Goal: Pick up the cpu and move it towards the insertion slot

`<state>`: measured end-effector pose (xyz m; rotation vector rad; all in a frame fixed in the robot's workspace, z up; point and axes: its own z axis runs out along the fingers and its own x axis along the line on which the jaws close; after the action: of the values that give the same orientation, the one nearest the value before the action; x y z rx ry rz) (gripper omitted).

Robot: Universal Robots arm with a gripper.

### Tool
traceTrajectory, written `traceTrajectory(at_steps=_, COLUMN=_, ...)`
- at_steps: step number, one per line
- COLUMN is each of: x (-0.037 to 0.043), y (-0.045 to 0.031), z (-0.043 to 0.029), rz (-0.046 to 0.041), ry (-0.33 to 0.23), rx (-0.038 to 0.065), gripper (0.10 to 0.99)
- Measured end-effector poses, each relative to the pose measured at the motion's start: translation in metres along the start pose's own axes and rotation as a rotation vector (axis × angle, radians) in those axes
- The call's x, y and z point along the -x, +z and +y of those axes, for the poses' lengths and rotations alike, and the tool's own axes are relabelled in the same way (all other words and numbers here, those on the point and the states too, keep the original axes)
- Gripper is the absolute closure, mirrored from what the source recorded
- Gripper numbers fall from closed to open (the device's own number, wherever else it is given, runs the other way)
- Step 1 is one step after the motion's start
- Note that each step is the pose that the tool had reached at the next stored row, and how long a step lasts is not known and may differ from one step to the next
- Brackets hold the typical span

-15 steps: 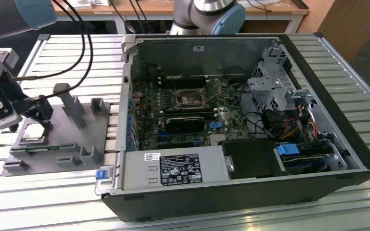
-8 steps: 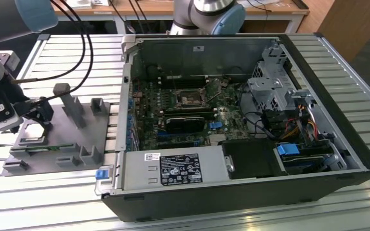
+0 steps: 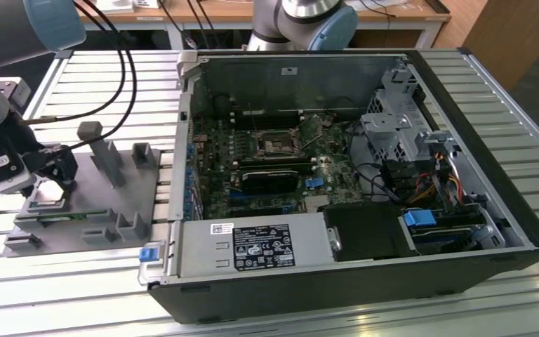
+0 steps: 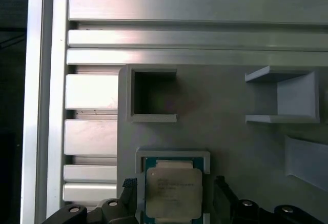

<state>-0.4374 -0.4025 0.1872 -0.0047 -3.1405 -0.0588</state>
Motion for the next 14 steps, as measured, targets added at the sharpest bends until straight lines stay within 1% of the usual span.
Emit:
traceTrajectory(at_steps=9, x=-0.0007, y=0.0036, z=-0.0001, rz=0.0003, ry=-0.012, rx=0.000, gripper=0.392)
traceTrajectory(at_steps=11, x=-0.0010, y=0.0041, z=-0.0001, rz=0.0003, ry=-0.012, rx=0.000, gripper=0.404)
traceTrajectory(at_steps=12, x=-0.0011, y=0.0042, z=-0.0001, rz=0.0005, ry=-0.012, rx=0.000, gripper=0.475)
traceTrajectory(at_steps=14, x=-0.0012, y=0.0047, z=-0.0001, rz=0.0004, ry=-0.012, rx=0.000, gripper=0.475)
